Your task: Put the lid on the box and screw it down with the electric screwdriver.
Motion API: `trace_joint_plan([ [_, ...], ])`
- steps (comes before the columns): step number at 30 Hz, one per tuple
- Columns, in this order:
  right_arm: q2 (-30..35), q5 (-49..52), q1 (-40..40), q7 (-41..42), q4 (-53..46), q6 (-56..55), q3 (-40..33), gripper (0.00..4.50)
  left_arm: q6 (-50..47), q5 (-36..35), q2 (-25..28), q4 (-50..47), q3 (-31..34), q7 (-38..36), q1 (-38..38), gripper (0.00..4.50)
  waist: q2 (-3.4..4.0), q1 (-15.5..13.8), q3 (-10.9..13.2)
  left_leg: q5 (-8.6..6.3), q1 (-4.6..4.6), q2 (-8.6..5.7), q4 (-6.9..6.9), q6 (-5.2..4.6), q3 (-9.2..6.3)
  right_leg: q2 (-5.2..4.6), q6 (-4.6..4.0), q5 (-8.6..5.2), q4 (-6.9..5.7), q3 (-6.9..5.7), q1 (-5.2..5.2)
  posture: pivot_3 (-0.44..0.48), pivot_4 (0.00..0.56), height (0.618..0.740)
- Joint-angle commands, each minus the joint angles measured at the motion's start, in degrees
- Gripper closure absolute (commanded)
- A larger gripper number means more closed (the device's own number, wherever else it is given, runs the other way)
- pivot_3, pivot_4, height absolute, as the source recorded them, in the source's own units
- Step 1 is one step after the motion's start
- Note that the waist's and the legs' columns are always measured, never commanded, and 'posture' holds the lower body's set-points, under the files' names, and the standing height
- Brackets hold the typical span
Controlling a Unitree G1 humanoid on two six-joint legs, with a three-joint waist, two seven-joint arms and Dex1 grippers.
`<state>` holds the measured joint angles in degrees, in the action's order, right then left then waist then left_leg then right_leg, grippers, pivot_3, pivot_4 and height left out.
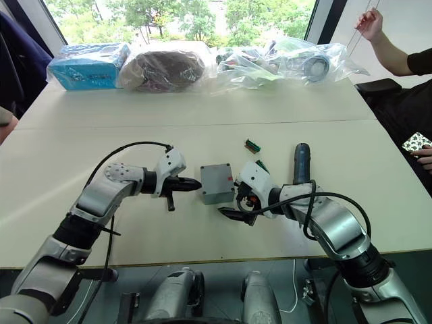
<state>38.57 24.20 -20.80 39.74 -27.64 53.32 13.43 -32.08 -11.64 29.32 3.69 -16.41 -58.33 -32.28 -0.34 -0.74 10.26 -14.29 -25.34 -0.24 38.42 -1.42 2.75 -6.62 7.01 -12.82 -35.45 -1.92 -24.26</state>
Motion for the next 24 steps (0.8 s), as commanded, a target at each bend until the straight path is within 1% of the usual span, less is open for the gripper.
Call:
trace_joint_plan([
  [1, 1.99, 3.13, 0.22, 1.82, -5.17, 0.9, -4.32, 0.09, 0.71, -0.58, 0.66, -2.15, 1.68, -0.21, -0.99, 4.5, 0.0, 0.0, 0.0, 0.0, 0.0, 0.0, 0.0, 0.0, 0.0, 0.0, 0.0, 0.0, 0.0, 0.0, 0.0, 0.0, 0.15, 0.74],
  [2, 3.22, 3.97, 0.25, 2.7, -5.94, 1.36, -5.58, 0.09, 0.48, -0.81, 1.23, -2.52, 2.06, -0.5, -0.92, 4.5, 0.0, -0.02, 0.0, 0.0, 0.0, 0.0, 0.0, 0.0, 0.0, 0.0, 0.0, 0.0, 0.0, 0.0, 0.0, 0.0, 0.15, 0.74],
  [4, 7.99, 6.46, -1.52, 6.7, -6.66, 1.67, -10.0, 0.09, -0.52, -1.74, 3.4, -3.67, 3.61, -1.47, -0.82, 4.5, 0.01, 0.03, 0.01, 0.0, -0.02, 0.01, 0.02, 0.0, 0.0, -0.03, 0.0, 0.0, 0.0, 0.0, 0.0, 0.0, 0.15, 0.74],
  [6, 7.59, 11.29, -5.6, 7.03, -3.63, 3.51, -15.85, 0.09, -1.77, -3.75, 4.84, -4.28, 5.93, -2.1, -0.94, 4.5, -0.01, 0.24, 0.02, 0.0, -0.01, 0.04, 0.03, 0.0, 0.0, -0.05, 0.0, 0.0, 0.01, 0.0, 0.0, 0.0, 0.15, 0.74],
  [7, 5.96, 12.4, -7.8, 6.33, -0.44, 3.19, -17.6, 0.09, -2.99, -5.3, 4.87, -4.38, 7.48, -1.9, -1.2, 4.5, 0.0, 0.46, 0.01, 0.0, 0.01, 0.07, 0.04, 0.0, 0.0, -0.04, 0.0, 0.0, -0.01, 0.0, 0.0, 0.0, 0.15, 0.74],
  [9, 3.34, 11.65, -10.9, 4.91, 5.23, 1.38, -18.23, 0.09, -5.36, -7.64, 4.45, -4.11, 9.71, -1.56, -1.81, 4.5, -0.02, 0.47, 0.0, 0.0, 0.06, 0.09, 0.03, 0.0, 0.01, -0.02, -0.01, 0.01, -0.03, 0.0, 0.0, 0.0, 0.15, 0.74],
  [11, 0.41, 4.71, -14.08, 3.4, 16.99, -6.29, -14.66, 0.09, -6.84, -9.05, 4.25, -4.94, 11.19, -0.87, -2.4, 4.5, -0.06, 0.34, -0.03, 0.01, 0.1, 0.08, 0.04, 0.01, -0.03, 0.05, -0.02, 0.01, -0.07, -0.01, 0.06, 0.0, 0.15, 0.74],
  [13, -2.39, -1.21, -17.61, 3.67, 29.67, -14.51, -10.99, 0.09, -8.23, -9.98, 4.21, -6.21, 12.02, -0.09, -3.15, 4.5, -0.07, 0.41, -0.03, 0.01, 0.1, 0.0, 0.04, 0.02, 0.01, 0.07, -0.02, 0.01, -0.08, 0.0, 0.07, 0.0, 0.15, 0.74],
  [17, -7.36, -8.0, -24.82, 5.05, 50.56, -27.2, -7.87, 0.09, -10.53, -11.17, 4.43, -9.06, 12.17, 1.12, -3.02, 4.5, -0.03, 0.42, 0.0, 0.03, 0.02, -0.04, 0.09, 0.05, 0.07, 0.05, -0.01, 0.01, -0.06, 0.02, 0.05, 0.0, 0.15, 0.74],
  [20, -10.05, -11.51, -29.34, 5.74, 62.7, -34.24, -6.88, 0.75, -11.57, -11.82, 4.35, -10.98, 11.97, 2.14, -2.23, 4.5, -0.01, 0.88, 0.01, 0.05, -0.01, -0.04, 0.09, 0.08, 0.08, 0.06, -0.01, 0.01, -0.05, 0.04, 0.0, 0.0, 0.15, 0.74],
  [21, -10.77, -12.45, -30.56, 6.06, 65.98, -36.15, -6.76, 1.15, -11.83, -11.97, 4.32, -11.32, 11.98, 2.41, -2.1, 4.5, -0.01, 1.01, 0.01, 0.08, 0.0, -0.03, 0.09, 0.13, 0.08, 0.06, -0.01, 0.01, -0.06, 0.04, 0.0, 0.0, 0.15, 0.74],
  [22, -11.51, -13.18, -31.77, 6.23, 69.06, -37.72, -6.85, 1.44, -12.07, -12.13, 4.31, -11.57, 12.02, 2.69, -1.99, 4.5, -0.01, 1.31, 0.01, 0.09, 0.0, -0.03, 0.08, 0.15, 0.07, 0.06, -0.01, 0.01, -0.05, 0.04, 0.0, 0.0, 0.15, 0.74],
  [24, -12.47, -14.43, -33.58, 6.64, 73.72, -40.28, -7.1, 2.24, -12.36, -12.43, 4.37, -11.88, 12.08, 3.15, -1.86, 4.5, -0.01, 1.6, 0.01, 0.09, 0.0, -0.03, 0.07, 0.15, 0.07, 0.06, -0.01, 0.01, -0.05, 0.04, 0.0, 0.0, 0.15, 0.74],
])
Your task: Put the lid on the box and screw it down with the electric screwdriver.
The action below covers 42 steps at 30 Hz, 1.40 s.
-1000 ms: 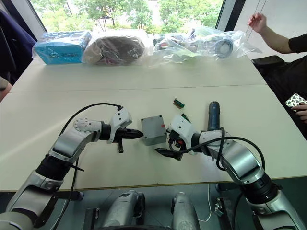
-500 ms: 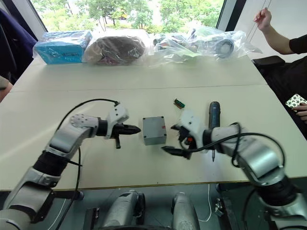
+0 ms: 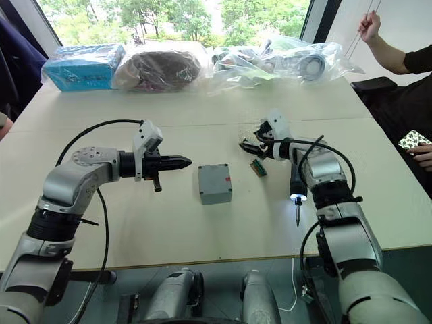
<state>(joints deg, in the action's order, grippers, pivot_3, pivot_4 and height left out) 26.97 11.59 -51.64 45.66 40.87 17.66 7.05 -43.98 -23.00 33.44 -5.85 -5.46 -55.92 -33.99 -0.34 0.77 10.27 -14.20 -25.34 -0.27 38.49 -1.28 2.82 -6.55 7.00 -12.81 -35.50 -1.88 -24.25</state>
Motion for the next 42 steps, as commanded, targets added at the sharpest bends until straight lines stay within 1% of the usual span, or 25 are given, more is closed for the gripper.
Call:
trace_joint_plan([
  [1, -1.16, -2.7, -3.53, 0.64, 7.34, -6.08, -0.64, 2.58, -0.62, -1.22, 0.27, -2.47, 1.19, 1.0, -0.09, 4.5, 0.0, 0.14, 0.0, 0.0, 0.01, 0.01, -0.01, 0.0, 0.0, 0.0, 0.0, 0.0, 0.0, 0.0, 0.0, 0.0, 0.15, 0.74],
  [2, -1.52, -3.18, -4.32, 0.66, 9.1, -6.96, -0.79, 2.9, -0.8, -1.39, 0.41, -2.68, 1.33, 1.11, 0.01, 4.5, 0.01, 0.19, 0.0, 0.0, 0.01, 0.01, -0.01, 0.0, -0.01, 0.0, 0.0, 0.0, 0.0, 0.0, 0.0, 0.0, 0.15, 0.74],
  [5, -2.48, -4.48, -6.41, 0.73, 13.89, -9.49, -1.37, 2.9, -1.11, -1.8, 0.71, -3.06, 1.53, 1.41, 0.24, 4.5, 0.01, 0.21, 0.0, 0.06, 0.02, 0.01, -0.08, 0.1, 0.0, 0.0, 0.0, 0.0, 0.0, 0.0, -0.01, 0.0, 0.15, 0.74],
  [6, -2.7, -4.82, -6.86, 0.75, 15.04, -10.17, -1.54, 2.9, -1.06, -1.9, 0.79, -3.02, 1.5, 1.49, 0.26, 4.5, 0.01, 0.22, 0.0, 0.19, 0.03, 0.01, -0.1, 0.32, 0.0, 0.0, 0.0, 0.0, 0.0, 0.01, -0.01, 0.0, 0.15, 0.74],
  [10, -3.59, -5.52, -8.55, 0.26, 18.82, -12.4, -2.58, 2.9, -0.67, -1.97, 0.74, -2.64, 1.06, 1.86, 0.04, 4.5, 0.01, 0.29, 0.0, 0.21, 0.06, 0.01, -0.17, 0.36, 0.0, 0.0, 0.0, 0.0, 0.0, 0.01, -0.02, 0.0, 0.15, 0.74],
  [20, -5.57, -6.9, -10.41, -0.11, 22.7, -14.23, -4.07, 2.9, -0.24, -1.68, 0.62, -2.5, 0.22, 2.17, 0.07, 4.5, 0.01, 0.28, 0.01, 0.24, 0.06, 0.0, -0.2, 0.4, 0.0, 0.0, 0.0, 0.0, 0.0, 0.01, -0.02, 0.0, 0.15, 0.74],
  [23, -6.18, -7.42, -10.73, -0.5, 23.46, -14.51, -4.41, 3.71, -0.12, -1.66, 0.62, -2.43, 0.15, 2.26, 0.21, 4.5, 0.01, 0.26, 0.01, 0.24, 0.06, 0.0, -0.2, 0.41, 0.0, 0.0, 0.0, 0.0, 0.0, 0.01, -0.02, 0.0, 0.15, 0.74],
  [25, -6.44, -7.54, -10.84, -0.57, 23.72, -14.68, -4.51, 4.4, -0.02, -1.62, 0.59, -2.42, 0.11, 2.35, 0.35, 4.5, 0.01, 0.31, 0.01, 0.24, 0.06, 0.0, -0.2, 0.41, 0.0, 0.0, 0.0, 0.0, 0.0, 0.01, -0.02, 0.0, 0.15, 0.74],
  [29, -6.66, -7.9, -10.8, -0.19, 23.63, -14.7, -4.72, 4.4, 0.1, -1.61, 0.61, -2.4, 0.12, 2.51, 0.53, 4.5, 0.02, 0.31, 0.01, 0.25, 0.07, 0.0, -0.21, 0.42, -0.01, 0.0, 0.0, 0.0, -0.01, 0.01, -0.03, 0.0, 0.15, 0.74],
  [36, -5.35, -7.95, -8.86, 3.76, 19.93, -14.09, -4.73, 4.4, 0.29, -1.57, 0.35, -2.19, -0.16, 2.6, 0.91, 4.5, 0.02, 0.29, 0.01, 0.25, 0.07, 0.0, -0.21, 0.43, 0.0, 0.0, 0.0, 0.0, -0.01, 0.01, -0.03, 0.0, 0.15, 0.74],
  [39, -4.36, -7.32, -8.0, 4.87, 16.72, -14.76, -5.43, 4.4, 0.39, -1.59, 0.17, -1.83, -0.44, 2.35, 0.77, 4.5, 0.02, 0.25, 0.01, 0.25, 0.06, 0.0, -0.22, 0.43, -0.01, 0.0, 0.0, 0.0, -0.01, 0.01, -0.03, 0.0, 0.15, 0.74],
  [42, -2.96, -5.78, -6.57, 6.3, 10.36, -14.64, -6.71, 4.4, 0.41, -1.73, 0.19, -1.6, -0.49, 1.95, 0.69, 4.5, 0.02, 0.23, 0.01, 0.25, 0.06, 0.0, -0.22, 0.43, -0.01, 0.0, 0.0, 0.0, -0.01, 0.02, -0.03, 0.0, 0.15, 0.74],
])
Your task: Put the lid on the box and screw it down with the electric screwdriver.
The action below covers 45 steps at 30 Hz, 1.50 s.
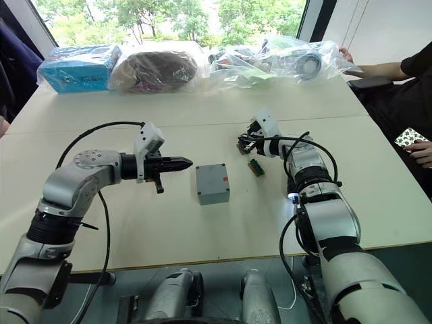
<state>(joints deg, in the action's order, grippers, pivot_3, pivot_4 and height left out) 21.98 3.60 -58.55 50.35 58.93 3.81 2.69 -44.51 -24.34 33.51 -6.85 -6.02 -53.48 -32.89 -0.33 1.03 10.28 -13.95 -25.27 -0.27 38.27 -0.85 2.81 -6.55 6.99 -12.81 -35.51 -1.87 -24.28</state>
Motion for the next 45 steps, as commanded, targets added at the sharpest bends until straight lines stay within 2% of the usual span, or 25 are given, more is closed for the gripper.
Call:
trace_joint_plan([
  [1, 2.53, 2.85, 1.08, 2.04, -10.54, 0.01, -2.77, 4.4, 0.88, -0.47, 0.23, -0.61, 0.06, -0.71, -0.43, 4.5, 0.01, -0.07, 0.01, 0.0, 0.0, 0.0, 0.0, 0.0, 0.0, 0.0, 0.0, 0.0, 0.0, 0.0, -0.01, 0.0, 0.15, 0.74],
  [5, 4.5, 6.6, 7.47, 4.46, -28.2, 6.85, -3.49, 4.4, -0.23, -1.5, 1.68, -1.92, 0.51, -2.43, -0.28, 4.5, 0.01, -0.22, 0.0, 0.0, 0.0, 0.0, -0.02, 0.0, -0.01, 0.0, 0.0, 0.0, 0.0, -0.01, -0.01, 0.0, 0.15, 0.74],
  [9, 6.35, 12.8, 20.93, 3.85, -57.54, 19.5, -2.68, 4.4, -2.53, -3.95, 6.09, -6.11, 1.04, -6.7, -0.03, 4.5, 0.0, -0.32, 0.0, -0.01, -0.01, 0.06, -0.06, -0.01, -0.06, 0.01, -0.01, -0.01, -0.17, -0.01, -0.03, 0.0, 0.15, 0.74],
  [14, 6.06, 15.52, 30.35, -0.08, -72.6, 27.42, -1.38, 4.4, -3.7, -5.47, 8.87, -9.62, 0.11, -8.78, 0.22, 4.5, -0.01, -0.34, 0.0, -0.16, 0.02, 0.04, 0.05, -0.27, -0.04, -0.09, -0.01, -0.01, -0.3, 0.02, -0.06, 0.0, 0.15, 0.74],
  [21, 4.09, 15.97, 33.3, -4.15, -74.87, 29.63, 0.46, 4.4, -2.87, -4.96, 8.44, -8.24, -1.1, -8.78, -0.51, 4.5, -0.01, -0.45, -0.01, -0.14, 0.12, 0.01, 0.05, -0.24, -0.06, -0.08, -0.03, -0.03, -0.4, 0.02, -0.05, 0.0, 0.15, 0.74],
  [45, 2.79, 12.82, 33.05, -7.12, -66.47, 24.55, 3.69, 4.4, -1.81, -4.97, 8.02, -7.67, -1.12, -7.03, 0.64, 4.5, -0.01, -0.44, -0.01, -0.13, 0.11, 0.01, 0.05, -0.24, -0.06, -0.04, -0.03, -0.03, -0.4, 0.02, -0.05, 0.0, 0.15, 0.74],
])
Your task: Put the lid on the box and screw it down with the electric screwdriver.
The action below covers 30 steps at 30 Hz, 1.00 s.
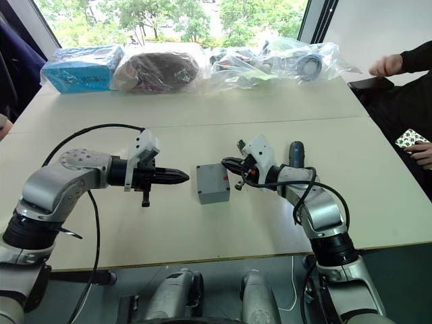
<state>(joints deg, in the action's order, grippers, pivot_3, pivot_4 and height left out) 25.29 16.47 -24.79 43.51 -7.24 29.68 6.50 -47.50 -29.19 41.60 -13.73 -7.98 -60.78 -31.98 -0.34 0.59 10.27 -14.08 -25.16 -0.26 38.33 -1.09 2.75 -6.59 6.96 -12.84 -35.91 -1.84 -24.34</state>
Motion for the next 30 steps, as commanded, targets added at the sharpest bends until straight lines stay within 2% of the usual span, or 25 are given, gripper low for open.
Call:
trace_joint_plan([
  [1, -0.64, -0.2, -0.76, -0.38, 0.09, -1.58, -0.07, 4.4, 1.24, -0.12, -0.09, -0.78, 0.82, 0.32, -0.25, 4.5, 0.0, 0.01, 0.0, 0.0, 0.0, 0.0, 0.0, 0.0, 0.0, 0.0, 0.0, 0.0, 0.0, 0.0, 0.0, 0.0, 0.15, 0.74],
  [6, -0.96, -0.5, -0.8, -0.49, 0.93, -1.94, 0.04, 4.4, 1.42, -0.1, -0.18, -0.8, 0.66, 0.51, -0.17, 4.5, 0.0, 0.0, 0.0, 0.0, 0.0, 0.0, 0.0, 0.0, 0.0, 0.0, 0.0, 0.0, 0.0, 0.0, 0.0, 0.0, 0.15, 0.74],
  [9, -0.7, -0.13, -0.89, -0.36, 0.73, -1.35, -0.34, 3.66, 1.44, -0.09, -0.3, -0.5, 0.58, 0.57, -0.44, 4.5, 0.0, 0.01, 0.0, 0.0, 0.0, 0.0, 0.0, 0.0, 0.0, 0.0, 0.0, 0.0, 0.0, 0.0, 0.0, 0.0, 0.15, 0.74],
  [16, 1.75, 1.24, -1.02, -0.36, -2.48, 2.09, -2.57, 1.0, 1.1, -0.6, -1.03, -0.15, 0.72, 0.83, -1.26, 4.5, 0.0, -0.03, 0.0, 0.0, 0.0, 0.01, 0.0, 0.0, 0.0, 0.0, 0.0, 0.0, 0.0, 0.0, 0.0, 0.0, 0.15, 0.74],
  [18, 2.94, 3.02, -0.9, -0.39, -4.86, 5.05, -4.16, 1.0, 1.3, -0.46, -1.38, -0.12, 0.51, 0.92, -1.46, 4.5, 0.0, -0.04, 0.0, 0.0, 0.0, 0.01, 0.0, 0.0, 0.0, 0.0, 0.0, 0.0, 0.0, 0.0, 0.0, 0.0, 0.15, 0.74],
  [22, 6.4, 11.82, -2.41, -2.65, -11.77, 19.63, -12.32, 1.0, 1.11, -1.27, -1.54, -0.59, 0.83, 0.0, -2.74, 4.5, 0.0, -0.13, 0.0, 0.0, -0.01, 0.05, 0.0, 0.0, -0.02, 0.0, 0.0, 0.0, 0.0, 0.0, 0.0, 0.0, 0.15, 0.74],
  [25, 13.46, 16.69, -6.79, -4.72, -12.22, 36.72, -18.37, 0.15, 1.7, -1.77, -1.19, -1.63, 0.17, -2.29, -4.5, 4.5, -0.01, -0.3, 0.0, 0.0, -0.01, 0.05, 0.02, 0.0, -0.02, -0.04, 0.0, 0.0, -0.02, 0.0, 0.0, 0.0, 0.15, 0.74],
  [28, 18.88, 16.47, -12.53, -8.16, -7.83, 52.96, -19.52, 0.03, 2.91, -1.53, -1.59, -2.57, -1.16, -3.81, -5.61, 4.5, 0.0, -0.24, 0.0, -0.01, -0.01, 0.05, 0.02, -0.01, -0.01, -0.07, -0.01, -0.01, 0.0, 0.0, 0.0, 0.0, 0.15, 0.74],
  [30, 22.62, 15.77, -15.77, -9.95, -3.16, 61.15, -17.24, 0.03, 3.91, -1.23, -2.21, -2.93, -2.04, -4.51, -6.17, 4.5, 0.0, -0.1, 0.0, -0.01, 0.0, 0.06, 0.0, -0.02, 0.0, -0.06, -0.03, -0.01, 0.01, 0.0, -0.01, 0.0, 0.15, 0.74],
])
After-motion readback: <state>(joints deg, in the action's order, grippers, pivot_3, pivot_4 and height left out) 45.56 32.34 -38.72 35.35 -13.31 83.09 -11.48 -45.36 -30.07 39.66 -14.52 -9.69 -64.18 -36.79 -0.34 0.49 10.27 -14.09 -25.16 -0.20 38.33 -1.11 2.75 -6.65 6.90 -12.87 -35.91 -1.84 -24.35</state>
